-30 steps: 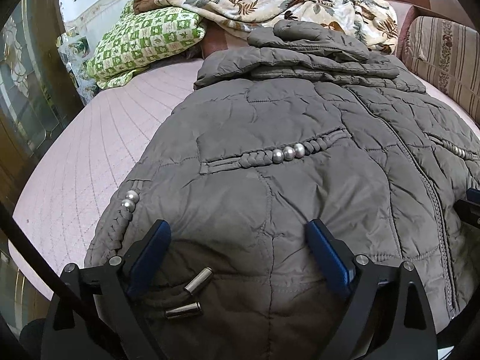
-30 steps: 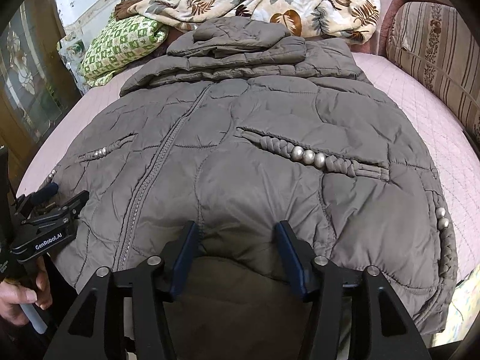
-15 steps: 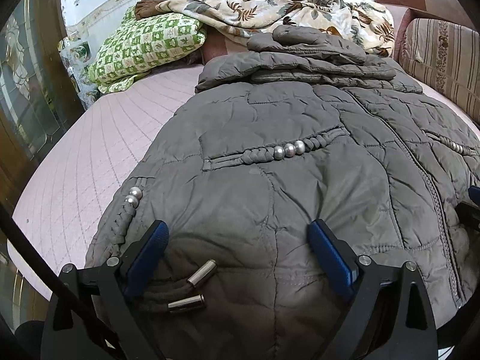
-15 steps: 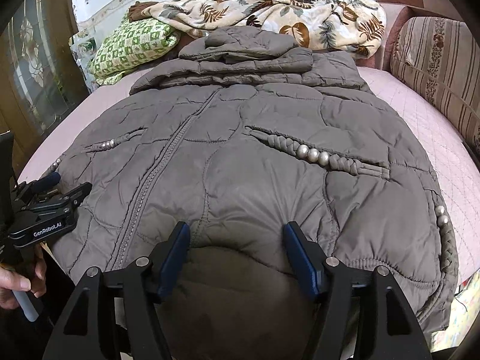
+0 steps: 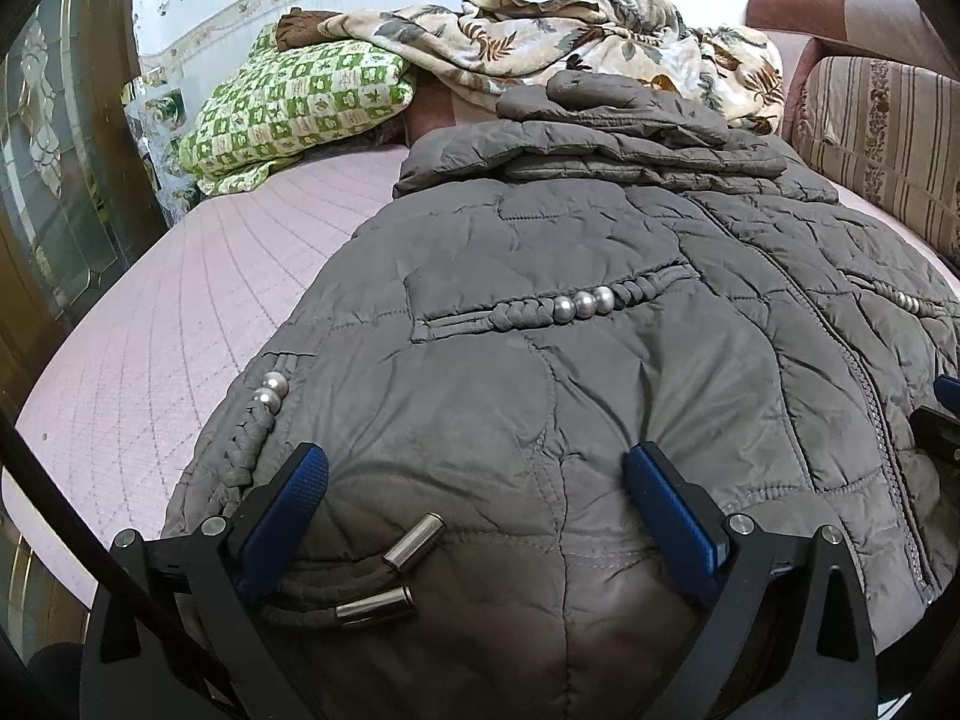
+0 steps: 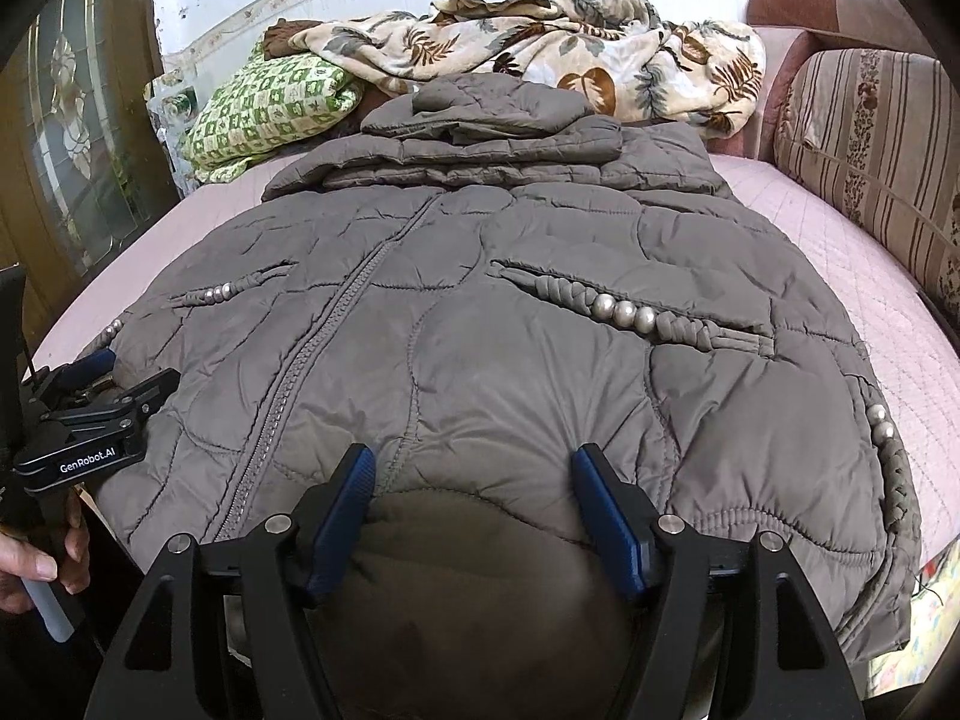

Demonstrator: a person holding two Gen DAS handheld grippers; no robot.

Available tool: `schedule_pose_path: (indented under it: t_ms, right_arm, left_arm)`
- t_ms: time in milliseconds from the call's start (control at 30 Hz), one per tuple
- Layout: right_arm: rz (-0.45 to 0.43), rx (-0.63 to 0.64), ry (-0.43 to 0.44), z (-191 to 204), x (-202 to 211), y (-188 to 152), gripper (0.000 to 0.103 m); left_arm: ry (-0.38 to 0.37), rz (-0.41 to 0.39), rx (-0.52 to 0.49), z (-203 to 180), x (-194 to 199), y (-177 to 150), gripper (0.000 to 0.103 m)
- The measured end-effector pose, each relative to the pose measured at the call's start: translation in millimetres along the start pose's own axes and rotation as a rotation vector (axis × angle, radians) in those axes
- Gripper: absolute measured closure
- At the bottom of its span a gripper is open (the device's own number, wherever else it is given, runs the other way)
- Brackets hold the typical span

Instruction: Fold large clothes

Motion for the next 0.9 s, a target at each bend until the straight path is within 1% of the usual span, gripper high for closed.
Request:
schedule_pose_path:
  t_ms: [400,600,700,833,900]
  right_arm:
    - [-0.006,-0.003,-0.013,0.4,1.3,-2.2,0.029]
    - [-0.003,0.000,-0.035,1.4,2.5,-3.9,0.026]
    - [0.001,-0.004,-0.041,0.7,3.0,-5.0,0.023]
    - [0.012,-0.010,-0.044,0.3,3.4,-7.2,0.016]
    - [0.017,-0.011,-0.045,0.4,3.7,-8.4,0.015]
  left_arm:
    - [0.009,-0.014,-0.015,1.0,7.1,-3.9,0.003]
    - [0.016,-0.019,-0.020,0.7,9.8,-6.4,0.003]
    - [0.018,-0.020,-0.022,0.5,10.8,-7.8,0.003]
    - [0.017,-0.017,-0.024,1.5,13.2,-9.2,0.003]
    - [0.015,-0.015,-0.025,2.1,14.7,-10.5,0.003]
Point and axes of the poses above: each gripper's, at about its wrist camera, not at the fingertips, and x roughly against the way its jaws point, z to its left, y to its top, the point moved 5 cm from there along -x, roughly the way its jaws point, and after that the axes turned 12 degrees about z, right-handed, at the moved point
